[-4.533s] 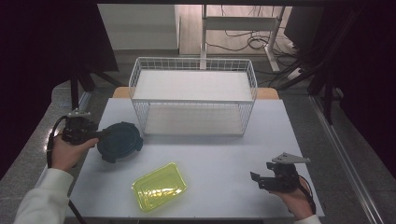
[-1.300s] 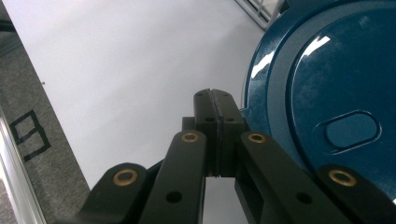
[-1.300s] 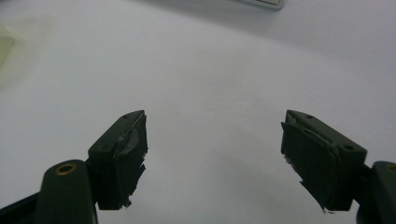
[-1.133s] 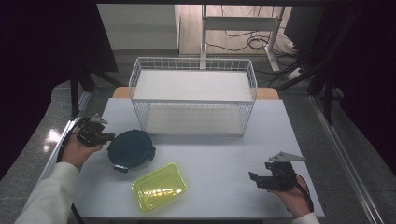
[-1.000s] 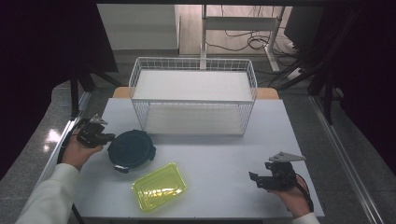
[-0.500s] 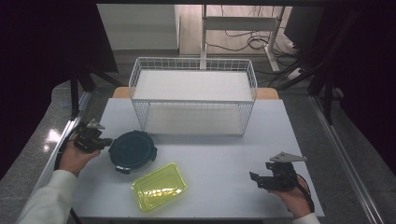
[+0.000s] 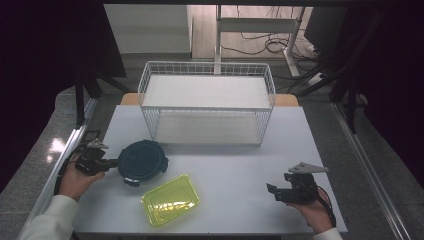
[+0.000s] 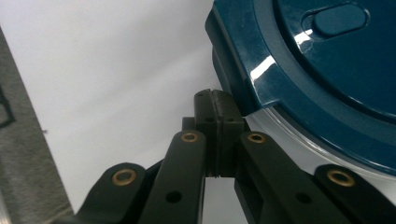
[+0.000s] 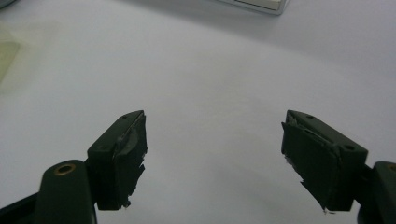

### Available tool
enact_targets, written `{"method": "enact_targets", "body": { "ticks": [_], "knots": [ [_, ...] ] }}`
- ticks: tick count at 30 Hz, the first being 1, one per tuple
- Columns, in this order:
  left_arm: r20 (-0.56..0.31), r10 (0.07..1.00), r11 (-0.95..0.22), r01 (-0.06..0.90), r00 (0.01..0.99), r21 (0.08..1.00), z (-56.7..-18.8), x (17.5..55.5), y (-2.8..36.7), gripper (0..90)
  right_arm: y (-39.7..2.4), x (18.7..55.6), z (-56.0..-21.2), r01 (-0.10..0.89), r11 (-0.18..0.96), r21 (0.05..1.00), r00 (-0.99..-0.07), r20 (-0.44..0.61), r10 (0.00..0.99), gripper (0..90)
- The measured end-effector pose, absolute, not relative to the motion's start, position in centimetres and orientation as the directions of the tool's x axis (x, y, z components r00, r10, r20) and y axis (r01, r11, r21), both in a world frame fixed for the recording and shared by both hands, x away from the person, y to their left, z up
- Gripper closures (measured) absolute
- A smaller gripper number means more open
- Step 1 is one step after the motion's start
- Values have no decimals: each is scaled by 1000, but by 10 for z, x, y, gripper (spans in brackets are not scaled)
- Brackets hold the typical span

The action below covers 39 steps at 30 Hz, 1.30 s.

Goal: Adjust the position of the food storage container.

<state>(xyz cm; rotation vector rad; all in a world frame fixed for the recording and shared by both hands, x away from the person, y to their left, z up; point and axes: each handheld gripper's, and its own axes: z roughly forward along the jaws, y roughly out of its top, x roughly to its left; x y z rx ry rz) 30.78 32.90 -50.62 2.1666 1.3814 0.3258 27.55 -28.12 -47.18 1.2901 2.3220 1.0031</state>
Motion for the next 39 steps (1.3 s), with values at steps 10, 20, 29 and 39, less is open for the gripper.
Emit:
{"method": "enact_targets", "body": {
  "ticks": [10, 20, 29, 39],
  "knots": [
    [-106, 906, -289, 782, 410, 552, -508, 306, 313, 900, -282, 275, -471, 620, 349, 702, -551, 72, 832, 224],
    [-140, 920, -234, 798, 367, 556, -509, 309, 306, 900, -281, 275, -471, 620, 350, 702, -551, 73, 831, 224],
    [-169, 919, -200, 788, 357, 582, -502, 282, 319, 900, -284, 274, -470, 621, 343, 705, -547, 76, 834, 224],
    [-158, 846, -295, 695, 509, 656, -492, 247, 296, 900, -282, 273, -468, 619, 345, 706, -547, 72, 834, 224]
  ]
}}
